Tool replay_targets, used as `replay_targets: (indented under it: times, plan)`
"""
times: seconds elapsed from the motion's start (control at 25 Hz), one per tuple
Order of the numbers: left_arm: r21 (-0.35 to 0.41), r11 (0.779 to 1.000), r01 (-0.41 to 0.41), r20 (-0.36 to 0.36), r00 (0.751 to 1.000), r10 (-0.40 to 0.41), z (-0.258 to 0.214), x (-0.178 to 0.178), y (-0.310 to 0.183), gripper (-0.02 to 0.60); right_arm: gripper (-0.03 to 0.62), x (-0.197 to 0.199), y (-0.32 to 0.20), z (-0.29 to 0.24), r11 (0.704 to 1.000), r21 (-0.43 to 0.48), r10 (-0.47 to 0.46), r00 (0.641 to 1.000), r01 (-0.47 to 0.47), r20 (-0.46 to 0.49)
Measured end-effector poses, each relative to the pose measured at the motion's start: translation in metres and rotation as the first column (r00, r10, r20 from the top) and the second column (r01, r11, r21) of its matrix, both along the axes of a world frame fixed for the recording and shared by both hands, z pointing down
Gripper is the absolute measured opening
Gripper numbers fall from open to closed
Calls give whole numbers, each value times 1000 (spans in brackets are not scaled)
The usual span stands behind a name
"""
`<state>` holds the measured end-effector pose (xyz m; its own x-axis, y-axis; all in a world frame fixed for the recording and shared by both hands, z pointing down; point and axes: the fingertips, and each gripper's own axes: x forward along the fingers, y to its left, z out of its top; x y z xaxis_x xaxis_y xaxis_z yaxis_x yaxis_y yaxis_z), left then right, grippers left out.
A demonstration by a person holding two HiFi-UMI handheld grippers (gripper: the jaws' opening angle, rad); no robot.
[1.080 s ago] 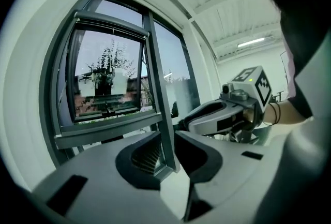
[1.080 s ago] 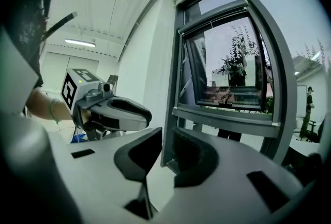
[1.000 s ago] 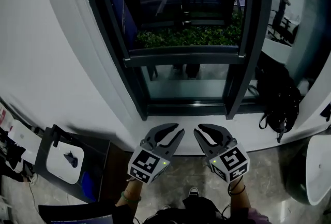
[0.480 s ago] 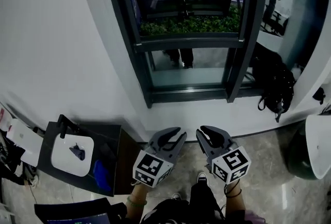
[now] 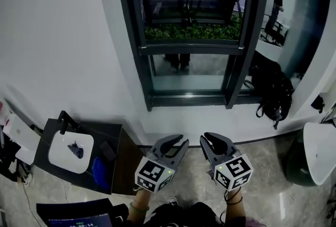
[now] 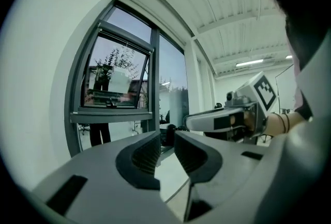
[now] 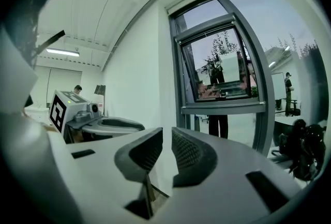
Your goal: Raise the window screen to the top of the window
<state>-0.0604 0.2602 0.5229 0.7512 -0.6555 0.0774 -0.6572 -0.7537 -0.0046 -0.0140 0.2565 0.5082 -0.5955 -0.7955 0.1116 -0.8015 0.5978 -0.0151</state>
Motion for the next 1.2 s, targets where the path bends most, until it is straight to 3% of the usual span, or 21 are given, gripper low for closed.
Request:
replay_targets:
  times: [0.24, 0.48, 0.76, 1.2]
  plan:
    - [-33, 999, 39, -65, 997, -41, -3, 18, 12, 78, 51, 22, 16, -1, 1000, -9, -18, 1000, 17, -25]
    - [-63, 996, 55, -49, 997, -58, 5, 41, 27, 80, 44, 45, 28, 1, 999, -22, -26, 999, 26, -23]
    - [-84, 992, 93, -43, 994, -97, 6, 42, 34, 80, 44, 54, 35, 7, 999, -28, -35, 999, 35, 4]
    - [-93, 992, 87, -26, 996, -89, 9, 44, 46, 78, 44, 48, 44, 9, 998, -32, -51, 998, 52, 29]
